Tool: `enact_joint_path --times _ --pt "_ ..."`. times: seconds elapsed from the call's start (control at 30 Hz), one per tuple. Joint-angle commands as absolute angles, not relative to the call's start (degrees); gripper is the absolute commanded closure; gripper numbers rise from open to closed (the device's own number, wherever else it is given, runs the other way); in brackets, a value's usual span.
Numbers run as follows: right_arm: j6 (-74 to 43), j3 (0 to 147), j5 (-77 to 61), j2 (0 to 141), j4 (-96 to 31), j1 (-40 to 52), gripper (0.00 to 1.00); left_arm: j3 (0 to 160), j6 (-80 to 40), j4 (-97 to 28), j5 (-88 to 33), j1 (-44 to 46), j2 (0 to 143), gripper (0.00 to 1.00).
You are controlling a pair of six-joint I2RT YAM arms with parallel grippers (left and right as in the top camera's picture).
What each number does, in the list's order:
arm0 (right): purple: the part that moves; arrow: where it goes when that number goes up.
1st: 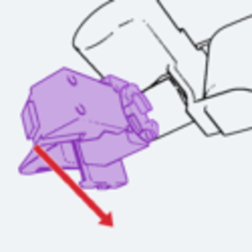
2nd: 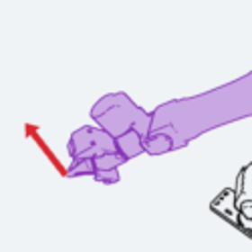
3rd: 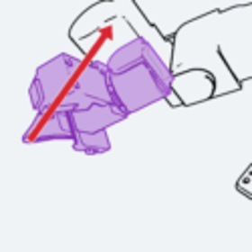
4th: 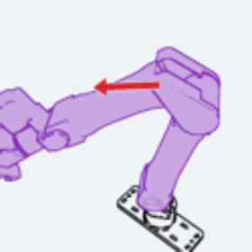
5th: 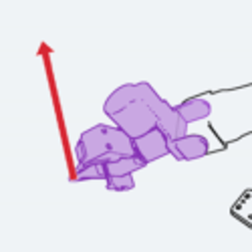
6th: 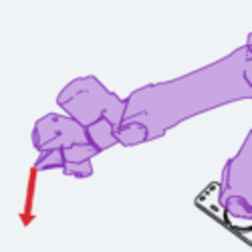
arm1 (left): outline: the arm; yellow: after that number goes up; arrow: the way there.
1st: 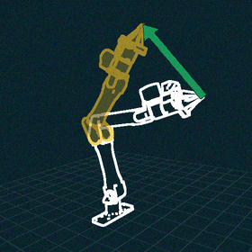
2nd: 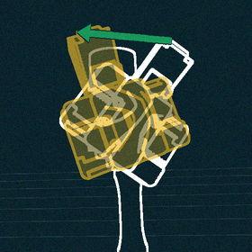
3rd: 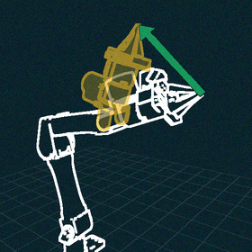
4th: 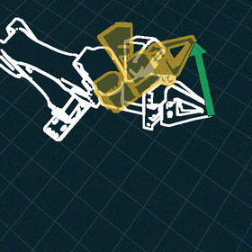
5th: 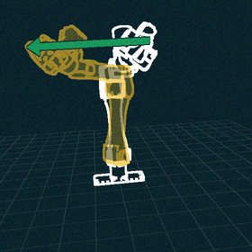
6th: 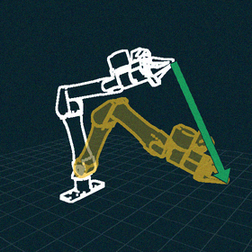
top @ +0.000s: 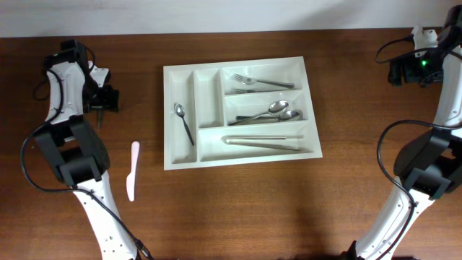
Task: Pack container
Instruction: 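Lower the left gripper onto the second spoon's handle and close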
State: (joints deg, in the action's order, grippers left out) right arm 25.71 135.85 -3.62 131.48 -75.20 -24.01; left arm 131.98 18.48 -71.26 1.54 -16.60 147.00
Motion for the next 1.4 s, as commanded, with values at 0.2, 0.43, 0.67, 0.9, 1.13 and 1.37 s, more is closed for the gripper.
enact_joint_path --times 0.2,0.43,0.67,0.9,1.13,1.37 --pt "25.91 135.52 -4.32 131.87 -75.18 -23.99 0.01 131.26 18.74 -71.20 1.28 -18.55 145.38 0.20" --pt "25.91 135.52 -4.34 131.87 -75.18 -23.99 0.01 131.26 18.76 -71.13 1.30 -18.55 145.40 0.25" --pt "25.91 135.52 -4.32 131.87 -75.18 -23.99 0.01 131.26 18.74 -71.18 1.28 -18.55 146.67 0.25" --pt "25.91 135.52 -4.32 131.87 -75.18 -23.99 0.01 131.26 18.74 -71.55 1.26 -18.55 147.76 0.38" --pt "25.91 135.52 -4.34 131.87 -75.18 -23.99 0.01 131.26 18.74 -70.72 1.08 -18.55 147.76 0.66" --pt "25.91 135.52 -4.32 131.87 -75.18 -23.97 0.01 131.28 18.70 -69.56 -1.78 -18.55 147.76 0.83"
